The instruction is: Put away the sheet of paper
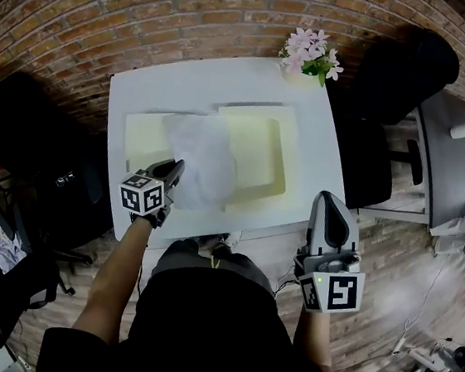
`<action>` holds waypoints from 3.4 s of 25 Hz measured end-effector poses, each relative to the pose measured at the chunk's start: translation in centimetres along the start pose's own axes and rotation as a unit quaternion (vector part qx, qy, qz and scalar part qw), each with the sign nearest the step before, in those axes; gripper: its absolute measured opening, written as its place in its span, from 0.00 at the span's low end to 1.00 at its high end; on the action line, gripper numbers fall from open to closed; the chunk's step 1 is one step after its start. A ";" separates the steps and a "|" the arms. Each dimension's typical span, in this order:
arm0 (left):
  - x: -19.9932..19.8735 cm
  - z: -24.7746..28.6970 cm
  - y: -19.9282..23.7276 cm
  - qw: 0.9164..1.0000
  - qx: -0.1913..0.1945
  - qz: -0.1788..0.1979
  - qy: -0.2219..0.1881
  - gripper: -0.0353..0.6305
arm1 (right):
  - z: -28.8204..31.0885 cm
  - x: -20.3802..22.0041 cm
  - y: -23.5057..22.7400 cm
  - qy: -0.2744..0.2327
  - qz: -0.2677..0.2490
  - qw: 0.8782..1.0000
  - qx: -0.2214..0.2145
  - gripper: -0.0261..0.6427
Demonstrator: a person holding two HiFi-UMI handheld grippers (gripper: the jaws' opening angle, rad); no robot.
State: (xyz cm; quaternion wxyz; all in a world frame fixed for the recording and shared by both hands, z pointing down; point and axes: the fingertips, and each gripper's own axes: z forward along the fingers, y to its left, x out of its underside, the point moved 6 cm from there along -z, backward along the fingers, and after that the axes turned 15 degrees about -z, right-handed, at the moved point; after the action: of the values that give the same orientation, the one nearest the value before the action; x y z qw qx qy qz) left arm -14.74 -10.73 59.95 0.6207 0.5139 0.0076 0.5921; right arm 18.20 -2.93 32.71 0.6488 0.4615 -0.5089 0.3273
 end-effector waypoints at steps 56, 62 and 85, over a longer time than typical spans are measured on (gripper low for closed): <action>3.4 16.2 -10.5 0.997 -0.005 0.033 0.074 0.09 | -1.9 4.6 -7.4 0.030 0.016 0.999 0.012 0.06; 3.3 16.7 -10.5 0.995 -0.010 0.039 0.093 0.09 | -2.3 4.8 -7.6 0.033 0.022 0.999 0.021 0.06; 2.1 13.3 -8.4 0.988 -0.066 0.093 0.101 0.50 | -2.4 3.4 -5.2 0.018 0.021 1.000 0.012 0.06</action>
State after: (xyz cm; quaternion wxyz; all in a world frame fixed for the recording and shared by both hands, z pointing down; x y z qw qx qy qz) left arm 0.18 -15.66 62.05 0.5916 0.4079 -0.0166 0.6952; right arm 24.66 -2.70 34.43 0.6452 0.4525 -0.5030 0.3550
